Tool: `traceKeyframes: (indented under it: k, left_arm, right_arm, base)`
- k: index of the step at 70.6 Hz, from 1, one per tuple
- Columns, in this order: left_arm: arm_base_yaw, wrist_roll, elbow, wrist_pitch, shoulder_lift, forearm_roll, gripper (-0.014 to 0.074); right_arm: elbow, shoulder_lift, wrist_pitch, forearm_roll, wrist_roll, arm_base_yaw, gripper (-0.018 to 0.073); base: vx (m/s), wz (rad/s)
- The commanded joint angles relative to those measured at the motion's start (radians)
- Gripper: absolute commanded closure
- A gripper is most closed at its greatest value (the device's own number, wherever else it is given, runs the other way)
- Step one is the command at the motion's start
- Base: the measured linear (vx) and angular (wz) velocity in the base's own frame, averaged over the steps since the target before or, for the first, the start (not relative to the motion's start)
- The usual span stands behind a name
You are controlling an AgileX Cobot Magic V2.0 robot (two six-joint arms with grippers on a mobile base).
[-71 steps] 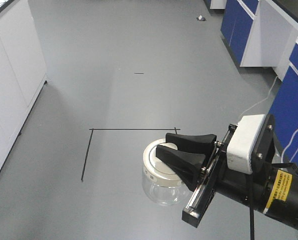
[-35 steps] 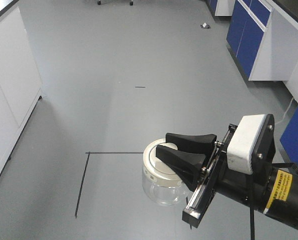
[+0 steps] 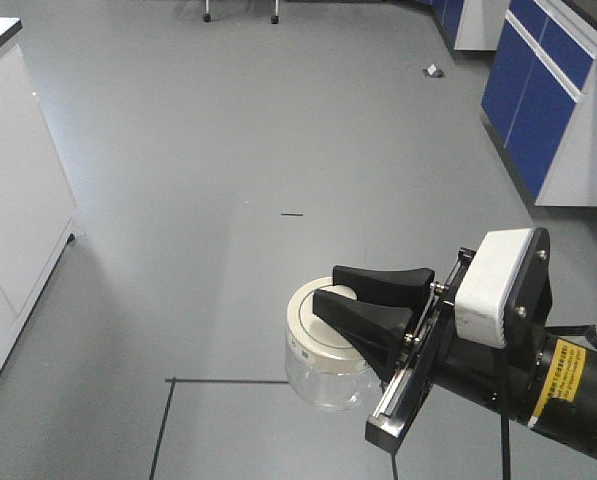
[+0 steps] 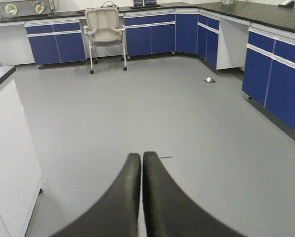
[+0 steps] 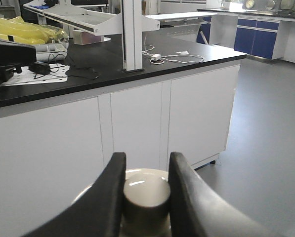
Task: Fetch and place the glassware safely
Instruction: 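Drive the base away from the bench holding the jar in the right gripper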
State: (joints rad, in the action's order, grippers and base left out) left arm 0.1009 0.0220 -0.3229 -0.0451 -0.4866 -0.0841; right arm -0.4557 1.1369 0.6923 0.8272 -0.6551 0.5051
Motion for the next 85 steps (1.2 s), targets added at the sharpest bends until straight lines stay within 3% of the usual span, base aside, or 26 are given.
traceKeyframes:
  k: [1, 44, 85]
  left_arm:
    - [0.007, 0.007, -0.027, 0.075, -0.002, 0.008, 0.0603]
    - [0.007, 0.007, -0.027, 0.075, -0.002, 0.008, 0.0603]
    - [0.007, 0.007, -0.027, 0.075, -0.002, 0.008, 0.0603]
  right_arm:
    - [-0.036, -0.018, 0.084, -0.036, 0.007, 0.001, 0.0560]
    - [-0.036, -0.018, 0.084, -0.035, 0.007, 0.001, 0.0560]
    - [-0.036, -0.018, 0.084, -0.035, 0.007, 0.001, 0.0560]
  base:
    - [0.47, 0.09]
    - [0.49, 0.10]
    - [0.52, -0.11]
